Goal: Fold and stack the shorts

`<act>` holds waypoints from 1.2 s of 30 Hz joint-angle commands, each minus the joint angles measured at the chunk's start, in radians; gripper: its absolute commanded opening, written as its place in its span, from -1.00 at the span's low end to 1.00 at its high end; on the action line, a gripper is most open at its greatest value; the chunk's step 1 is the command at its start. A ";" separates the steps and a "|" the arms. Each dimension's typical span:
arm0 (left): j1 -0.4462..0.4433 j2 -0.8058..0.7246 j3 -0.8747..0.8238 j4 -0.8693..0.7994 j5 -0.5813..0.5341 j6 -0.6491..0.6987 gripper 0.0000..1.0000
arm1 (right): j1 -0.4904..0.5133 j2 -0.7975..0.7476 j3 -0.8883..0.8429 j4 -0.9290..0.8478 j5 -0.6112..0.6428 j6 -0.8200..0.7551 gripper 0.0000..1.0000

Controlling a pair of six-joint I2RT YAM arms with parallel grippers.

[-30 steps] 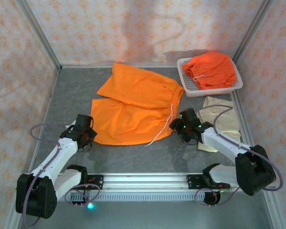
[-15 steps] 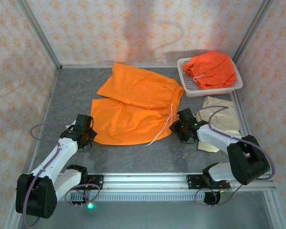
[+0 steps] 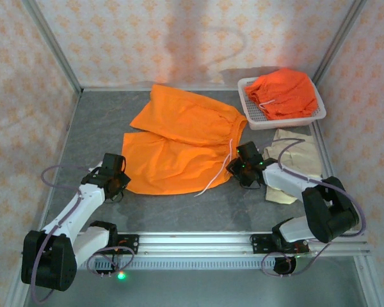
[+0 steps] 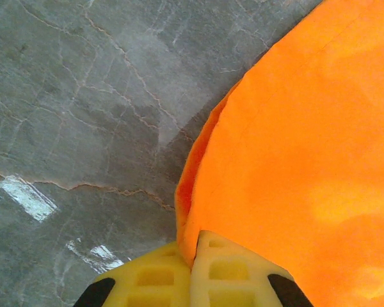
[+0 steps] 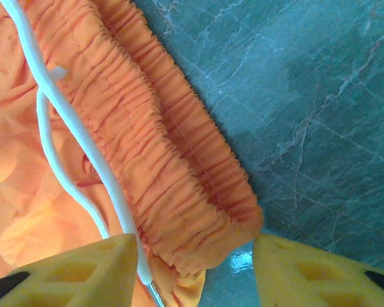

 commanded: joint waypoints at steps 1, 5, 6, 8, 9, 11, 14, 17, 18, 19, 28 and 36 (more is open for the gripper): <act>0.012 0.000 -0.005 0.003 -0.043 0.013 -1.00 | -0.006 0.006 0.011 -0.011 0.043 -0.016 0.03; 0.012 0.000 -0.009 0.003 -0.045 0.014 -1.00 | -0.008 0.022 0.014 -0.010 0.046 -0.026 0.03; 0.012 0.000 -0.009 0.003 -0.045 0.014 -1.00 | -0.008 0.030 0.015 -0.006 0.047 -0.026 0.01; 0.012 -0.001 -0.007 0.002 -0.046 0.013 -1.00 | -0.010 0.046 0.017 0.001 0.041 -0.029 -0.05; 0.012 -0.002 -0.007 0.003 -0.047 0.014 -1.00 | -0.010 0.051 0.018 0.005 0.042 -0.030 -0.07; 0.012 -0.003 -0.005 0.002 -0.047 0.014 -1.00 | -0.012 0.062 0.023 0.011 0.041 -0.032 -0.15; 0.012 -0.003 -0.004 0.002 -0.048 0.015 -1.00 | -0.013 0.068 0.031 0.012 0.048 -0.036 -0.38; 0.013 -0.001 -0.003 0.006 -0.051 0.016 -1.00 | -0.015 0.075 0.045 0.003 0.059 -0.047 -0.53; 0.012 0.000 -0.001 0.006 -0.052 0.017 -1.00 | -0.016 0.079 0.049 0.000 0.063 -0.051 -0.58; 0.012 0.000 0.002 0.007 -0.055 0.018 -1.00 | -0.018 0.083 0.053 -0.004 0.065 -0.056 -0.64; 0.012 -0.020 0.067 -0.039 -0.094 0.050 -1.00 | -0.033 0.099 0.143 -0.078 0.068 -0.118 -1.00; 0.012 -0.121 0.250 -0.194 -0.204 0.114 -1.00 | -0.035 -0.002 0.290 -0.235 0.087 -0.194 -1.00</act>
